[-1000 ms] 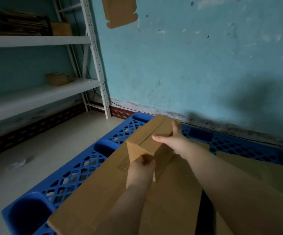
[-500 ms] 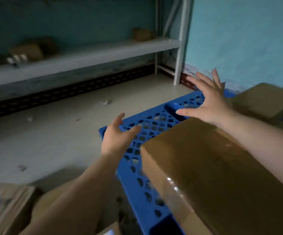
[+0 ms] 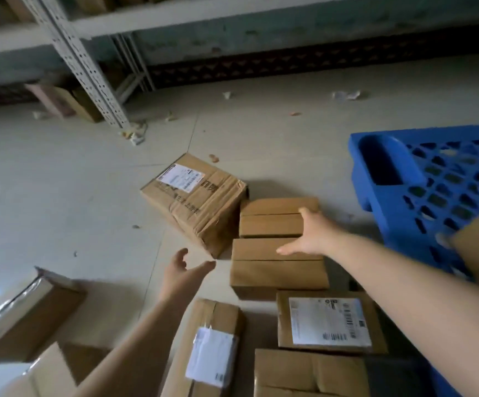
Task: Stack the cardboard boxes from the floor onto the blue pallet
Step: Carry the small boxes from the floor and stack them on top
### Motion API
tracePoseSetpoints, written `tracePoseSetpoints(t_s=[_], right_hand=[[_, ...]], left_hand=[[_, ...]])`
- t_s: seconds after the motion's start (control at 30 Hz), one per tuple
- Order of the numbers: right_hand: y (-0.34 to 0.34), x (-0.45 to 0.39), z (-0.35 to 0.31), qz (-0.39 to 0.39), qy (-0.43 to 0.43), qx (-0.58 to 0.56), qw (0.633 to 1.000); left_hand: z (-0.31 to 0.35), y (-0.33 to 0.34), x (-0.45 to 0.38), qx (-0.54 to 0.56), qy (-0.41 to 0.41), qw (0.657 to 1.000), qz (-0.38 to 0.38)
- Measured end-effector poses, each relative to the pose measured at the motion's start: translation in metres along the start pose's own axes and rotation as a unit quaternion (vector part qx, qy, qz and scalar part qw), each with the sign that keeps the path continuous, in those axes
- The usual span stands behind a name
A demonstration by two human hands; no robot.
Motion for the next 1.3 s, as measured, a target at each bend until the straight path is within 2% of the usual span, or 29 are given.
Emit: tracePoseSetpoints(t_s=[0.1, 0.2, 0.3, 0.43, 0.6, 0.67, 0.8, 0.9, 1.07, 1.2, 1.3], right_hand=[[0.058, -0.014, 0.03, -0.061, 0.113, -0.013, 0.992], [0.075, -0.023, 0.051, -0.039, 0.141, -0.085, 0.986], [0.075, -0.025, 0.06, -0.031, 0.152, -0.095, 0.983], [0.052, -0.019, 0.061, -0.028, 0.155, -0.158, 0.975], [-0.014, 0.003, 0.057, 0.006, 0.119, -0.297, 0.947], [-0.052, 0.017, 0.06, 0.029, 0.108, -0.342, 0.933], [-0.143, 0.061, 0.084, 0.11, 0.08, -0.434, 0.89], [-0.211, 0.103, 0.108, 0.172, 0.072, -0.455, 0.871], [-0.317, 0.196, 0.172, 0.287, 0.035, -0.504, 0.814], [-0.372, 0.277, 0.241, 0.363, 0.039, -0.544, 0.755], [-0.395, 0.336, 0.296, 0.414, 0.045, -0.566, 0.711]], left_hand=[[-0.04, 0.022, -0.004, -0.022, -0.045, 0.998, -0.04], [-0.054, 0.052, -0.016, -0.041, -0.067, 0.992, -0.096], [-0.051, 0.078, -0.022, -0.045, -0.058, 0.984, -0.161], [-0.025, 0.084, -0.018, 0.023, -0.033, 0.991, -0.131], [0.046, 0.065, -0.004, 0.067, 0.078, 0.995, -0.019], [0.092, 0.062, 0.006, 0.072, 0.128, 0.989, -0.001], [0.188, 0.074, 0.04, 0.097, 0.216, 0.971, -0.041], [0.254, 0.086, 0.073, 0.115, 0.276, 0.952, -0.062], [0.354, 0.116, 0.149, 0.149, 0.394, 0.902, -0.097], [0.409, 0.156, 0.222, 0.204, 0.437, 0.861, -0.163], [0.435, 0.189, 0.285, 0.226, 0.44, 0.842, -0.217]])
Point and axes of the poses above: each hand's wrist, its own x-axis away from the middle knuckle, its own y-axis out of the palm, z = x × y, the point moved 4 cm from there along -x, towards the middle knuckle, and after that the axes turned 11 degrees about y, right-handed, at the moved point
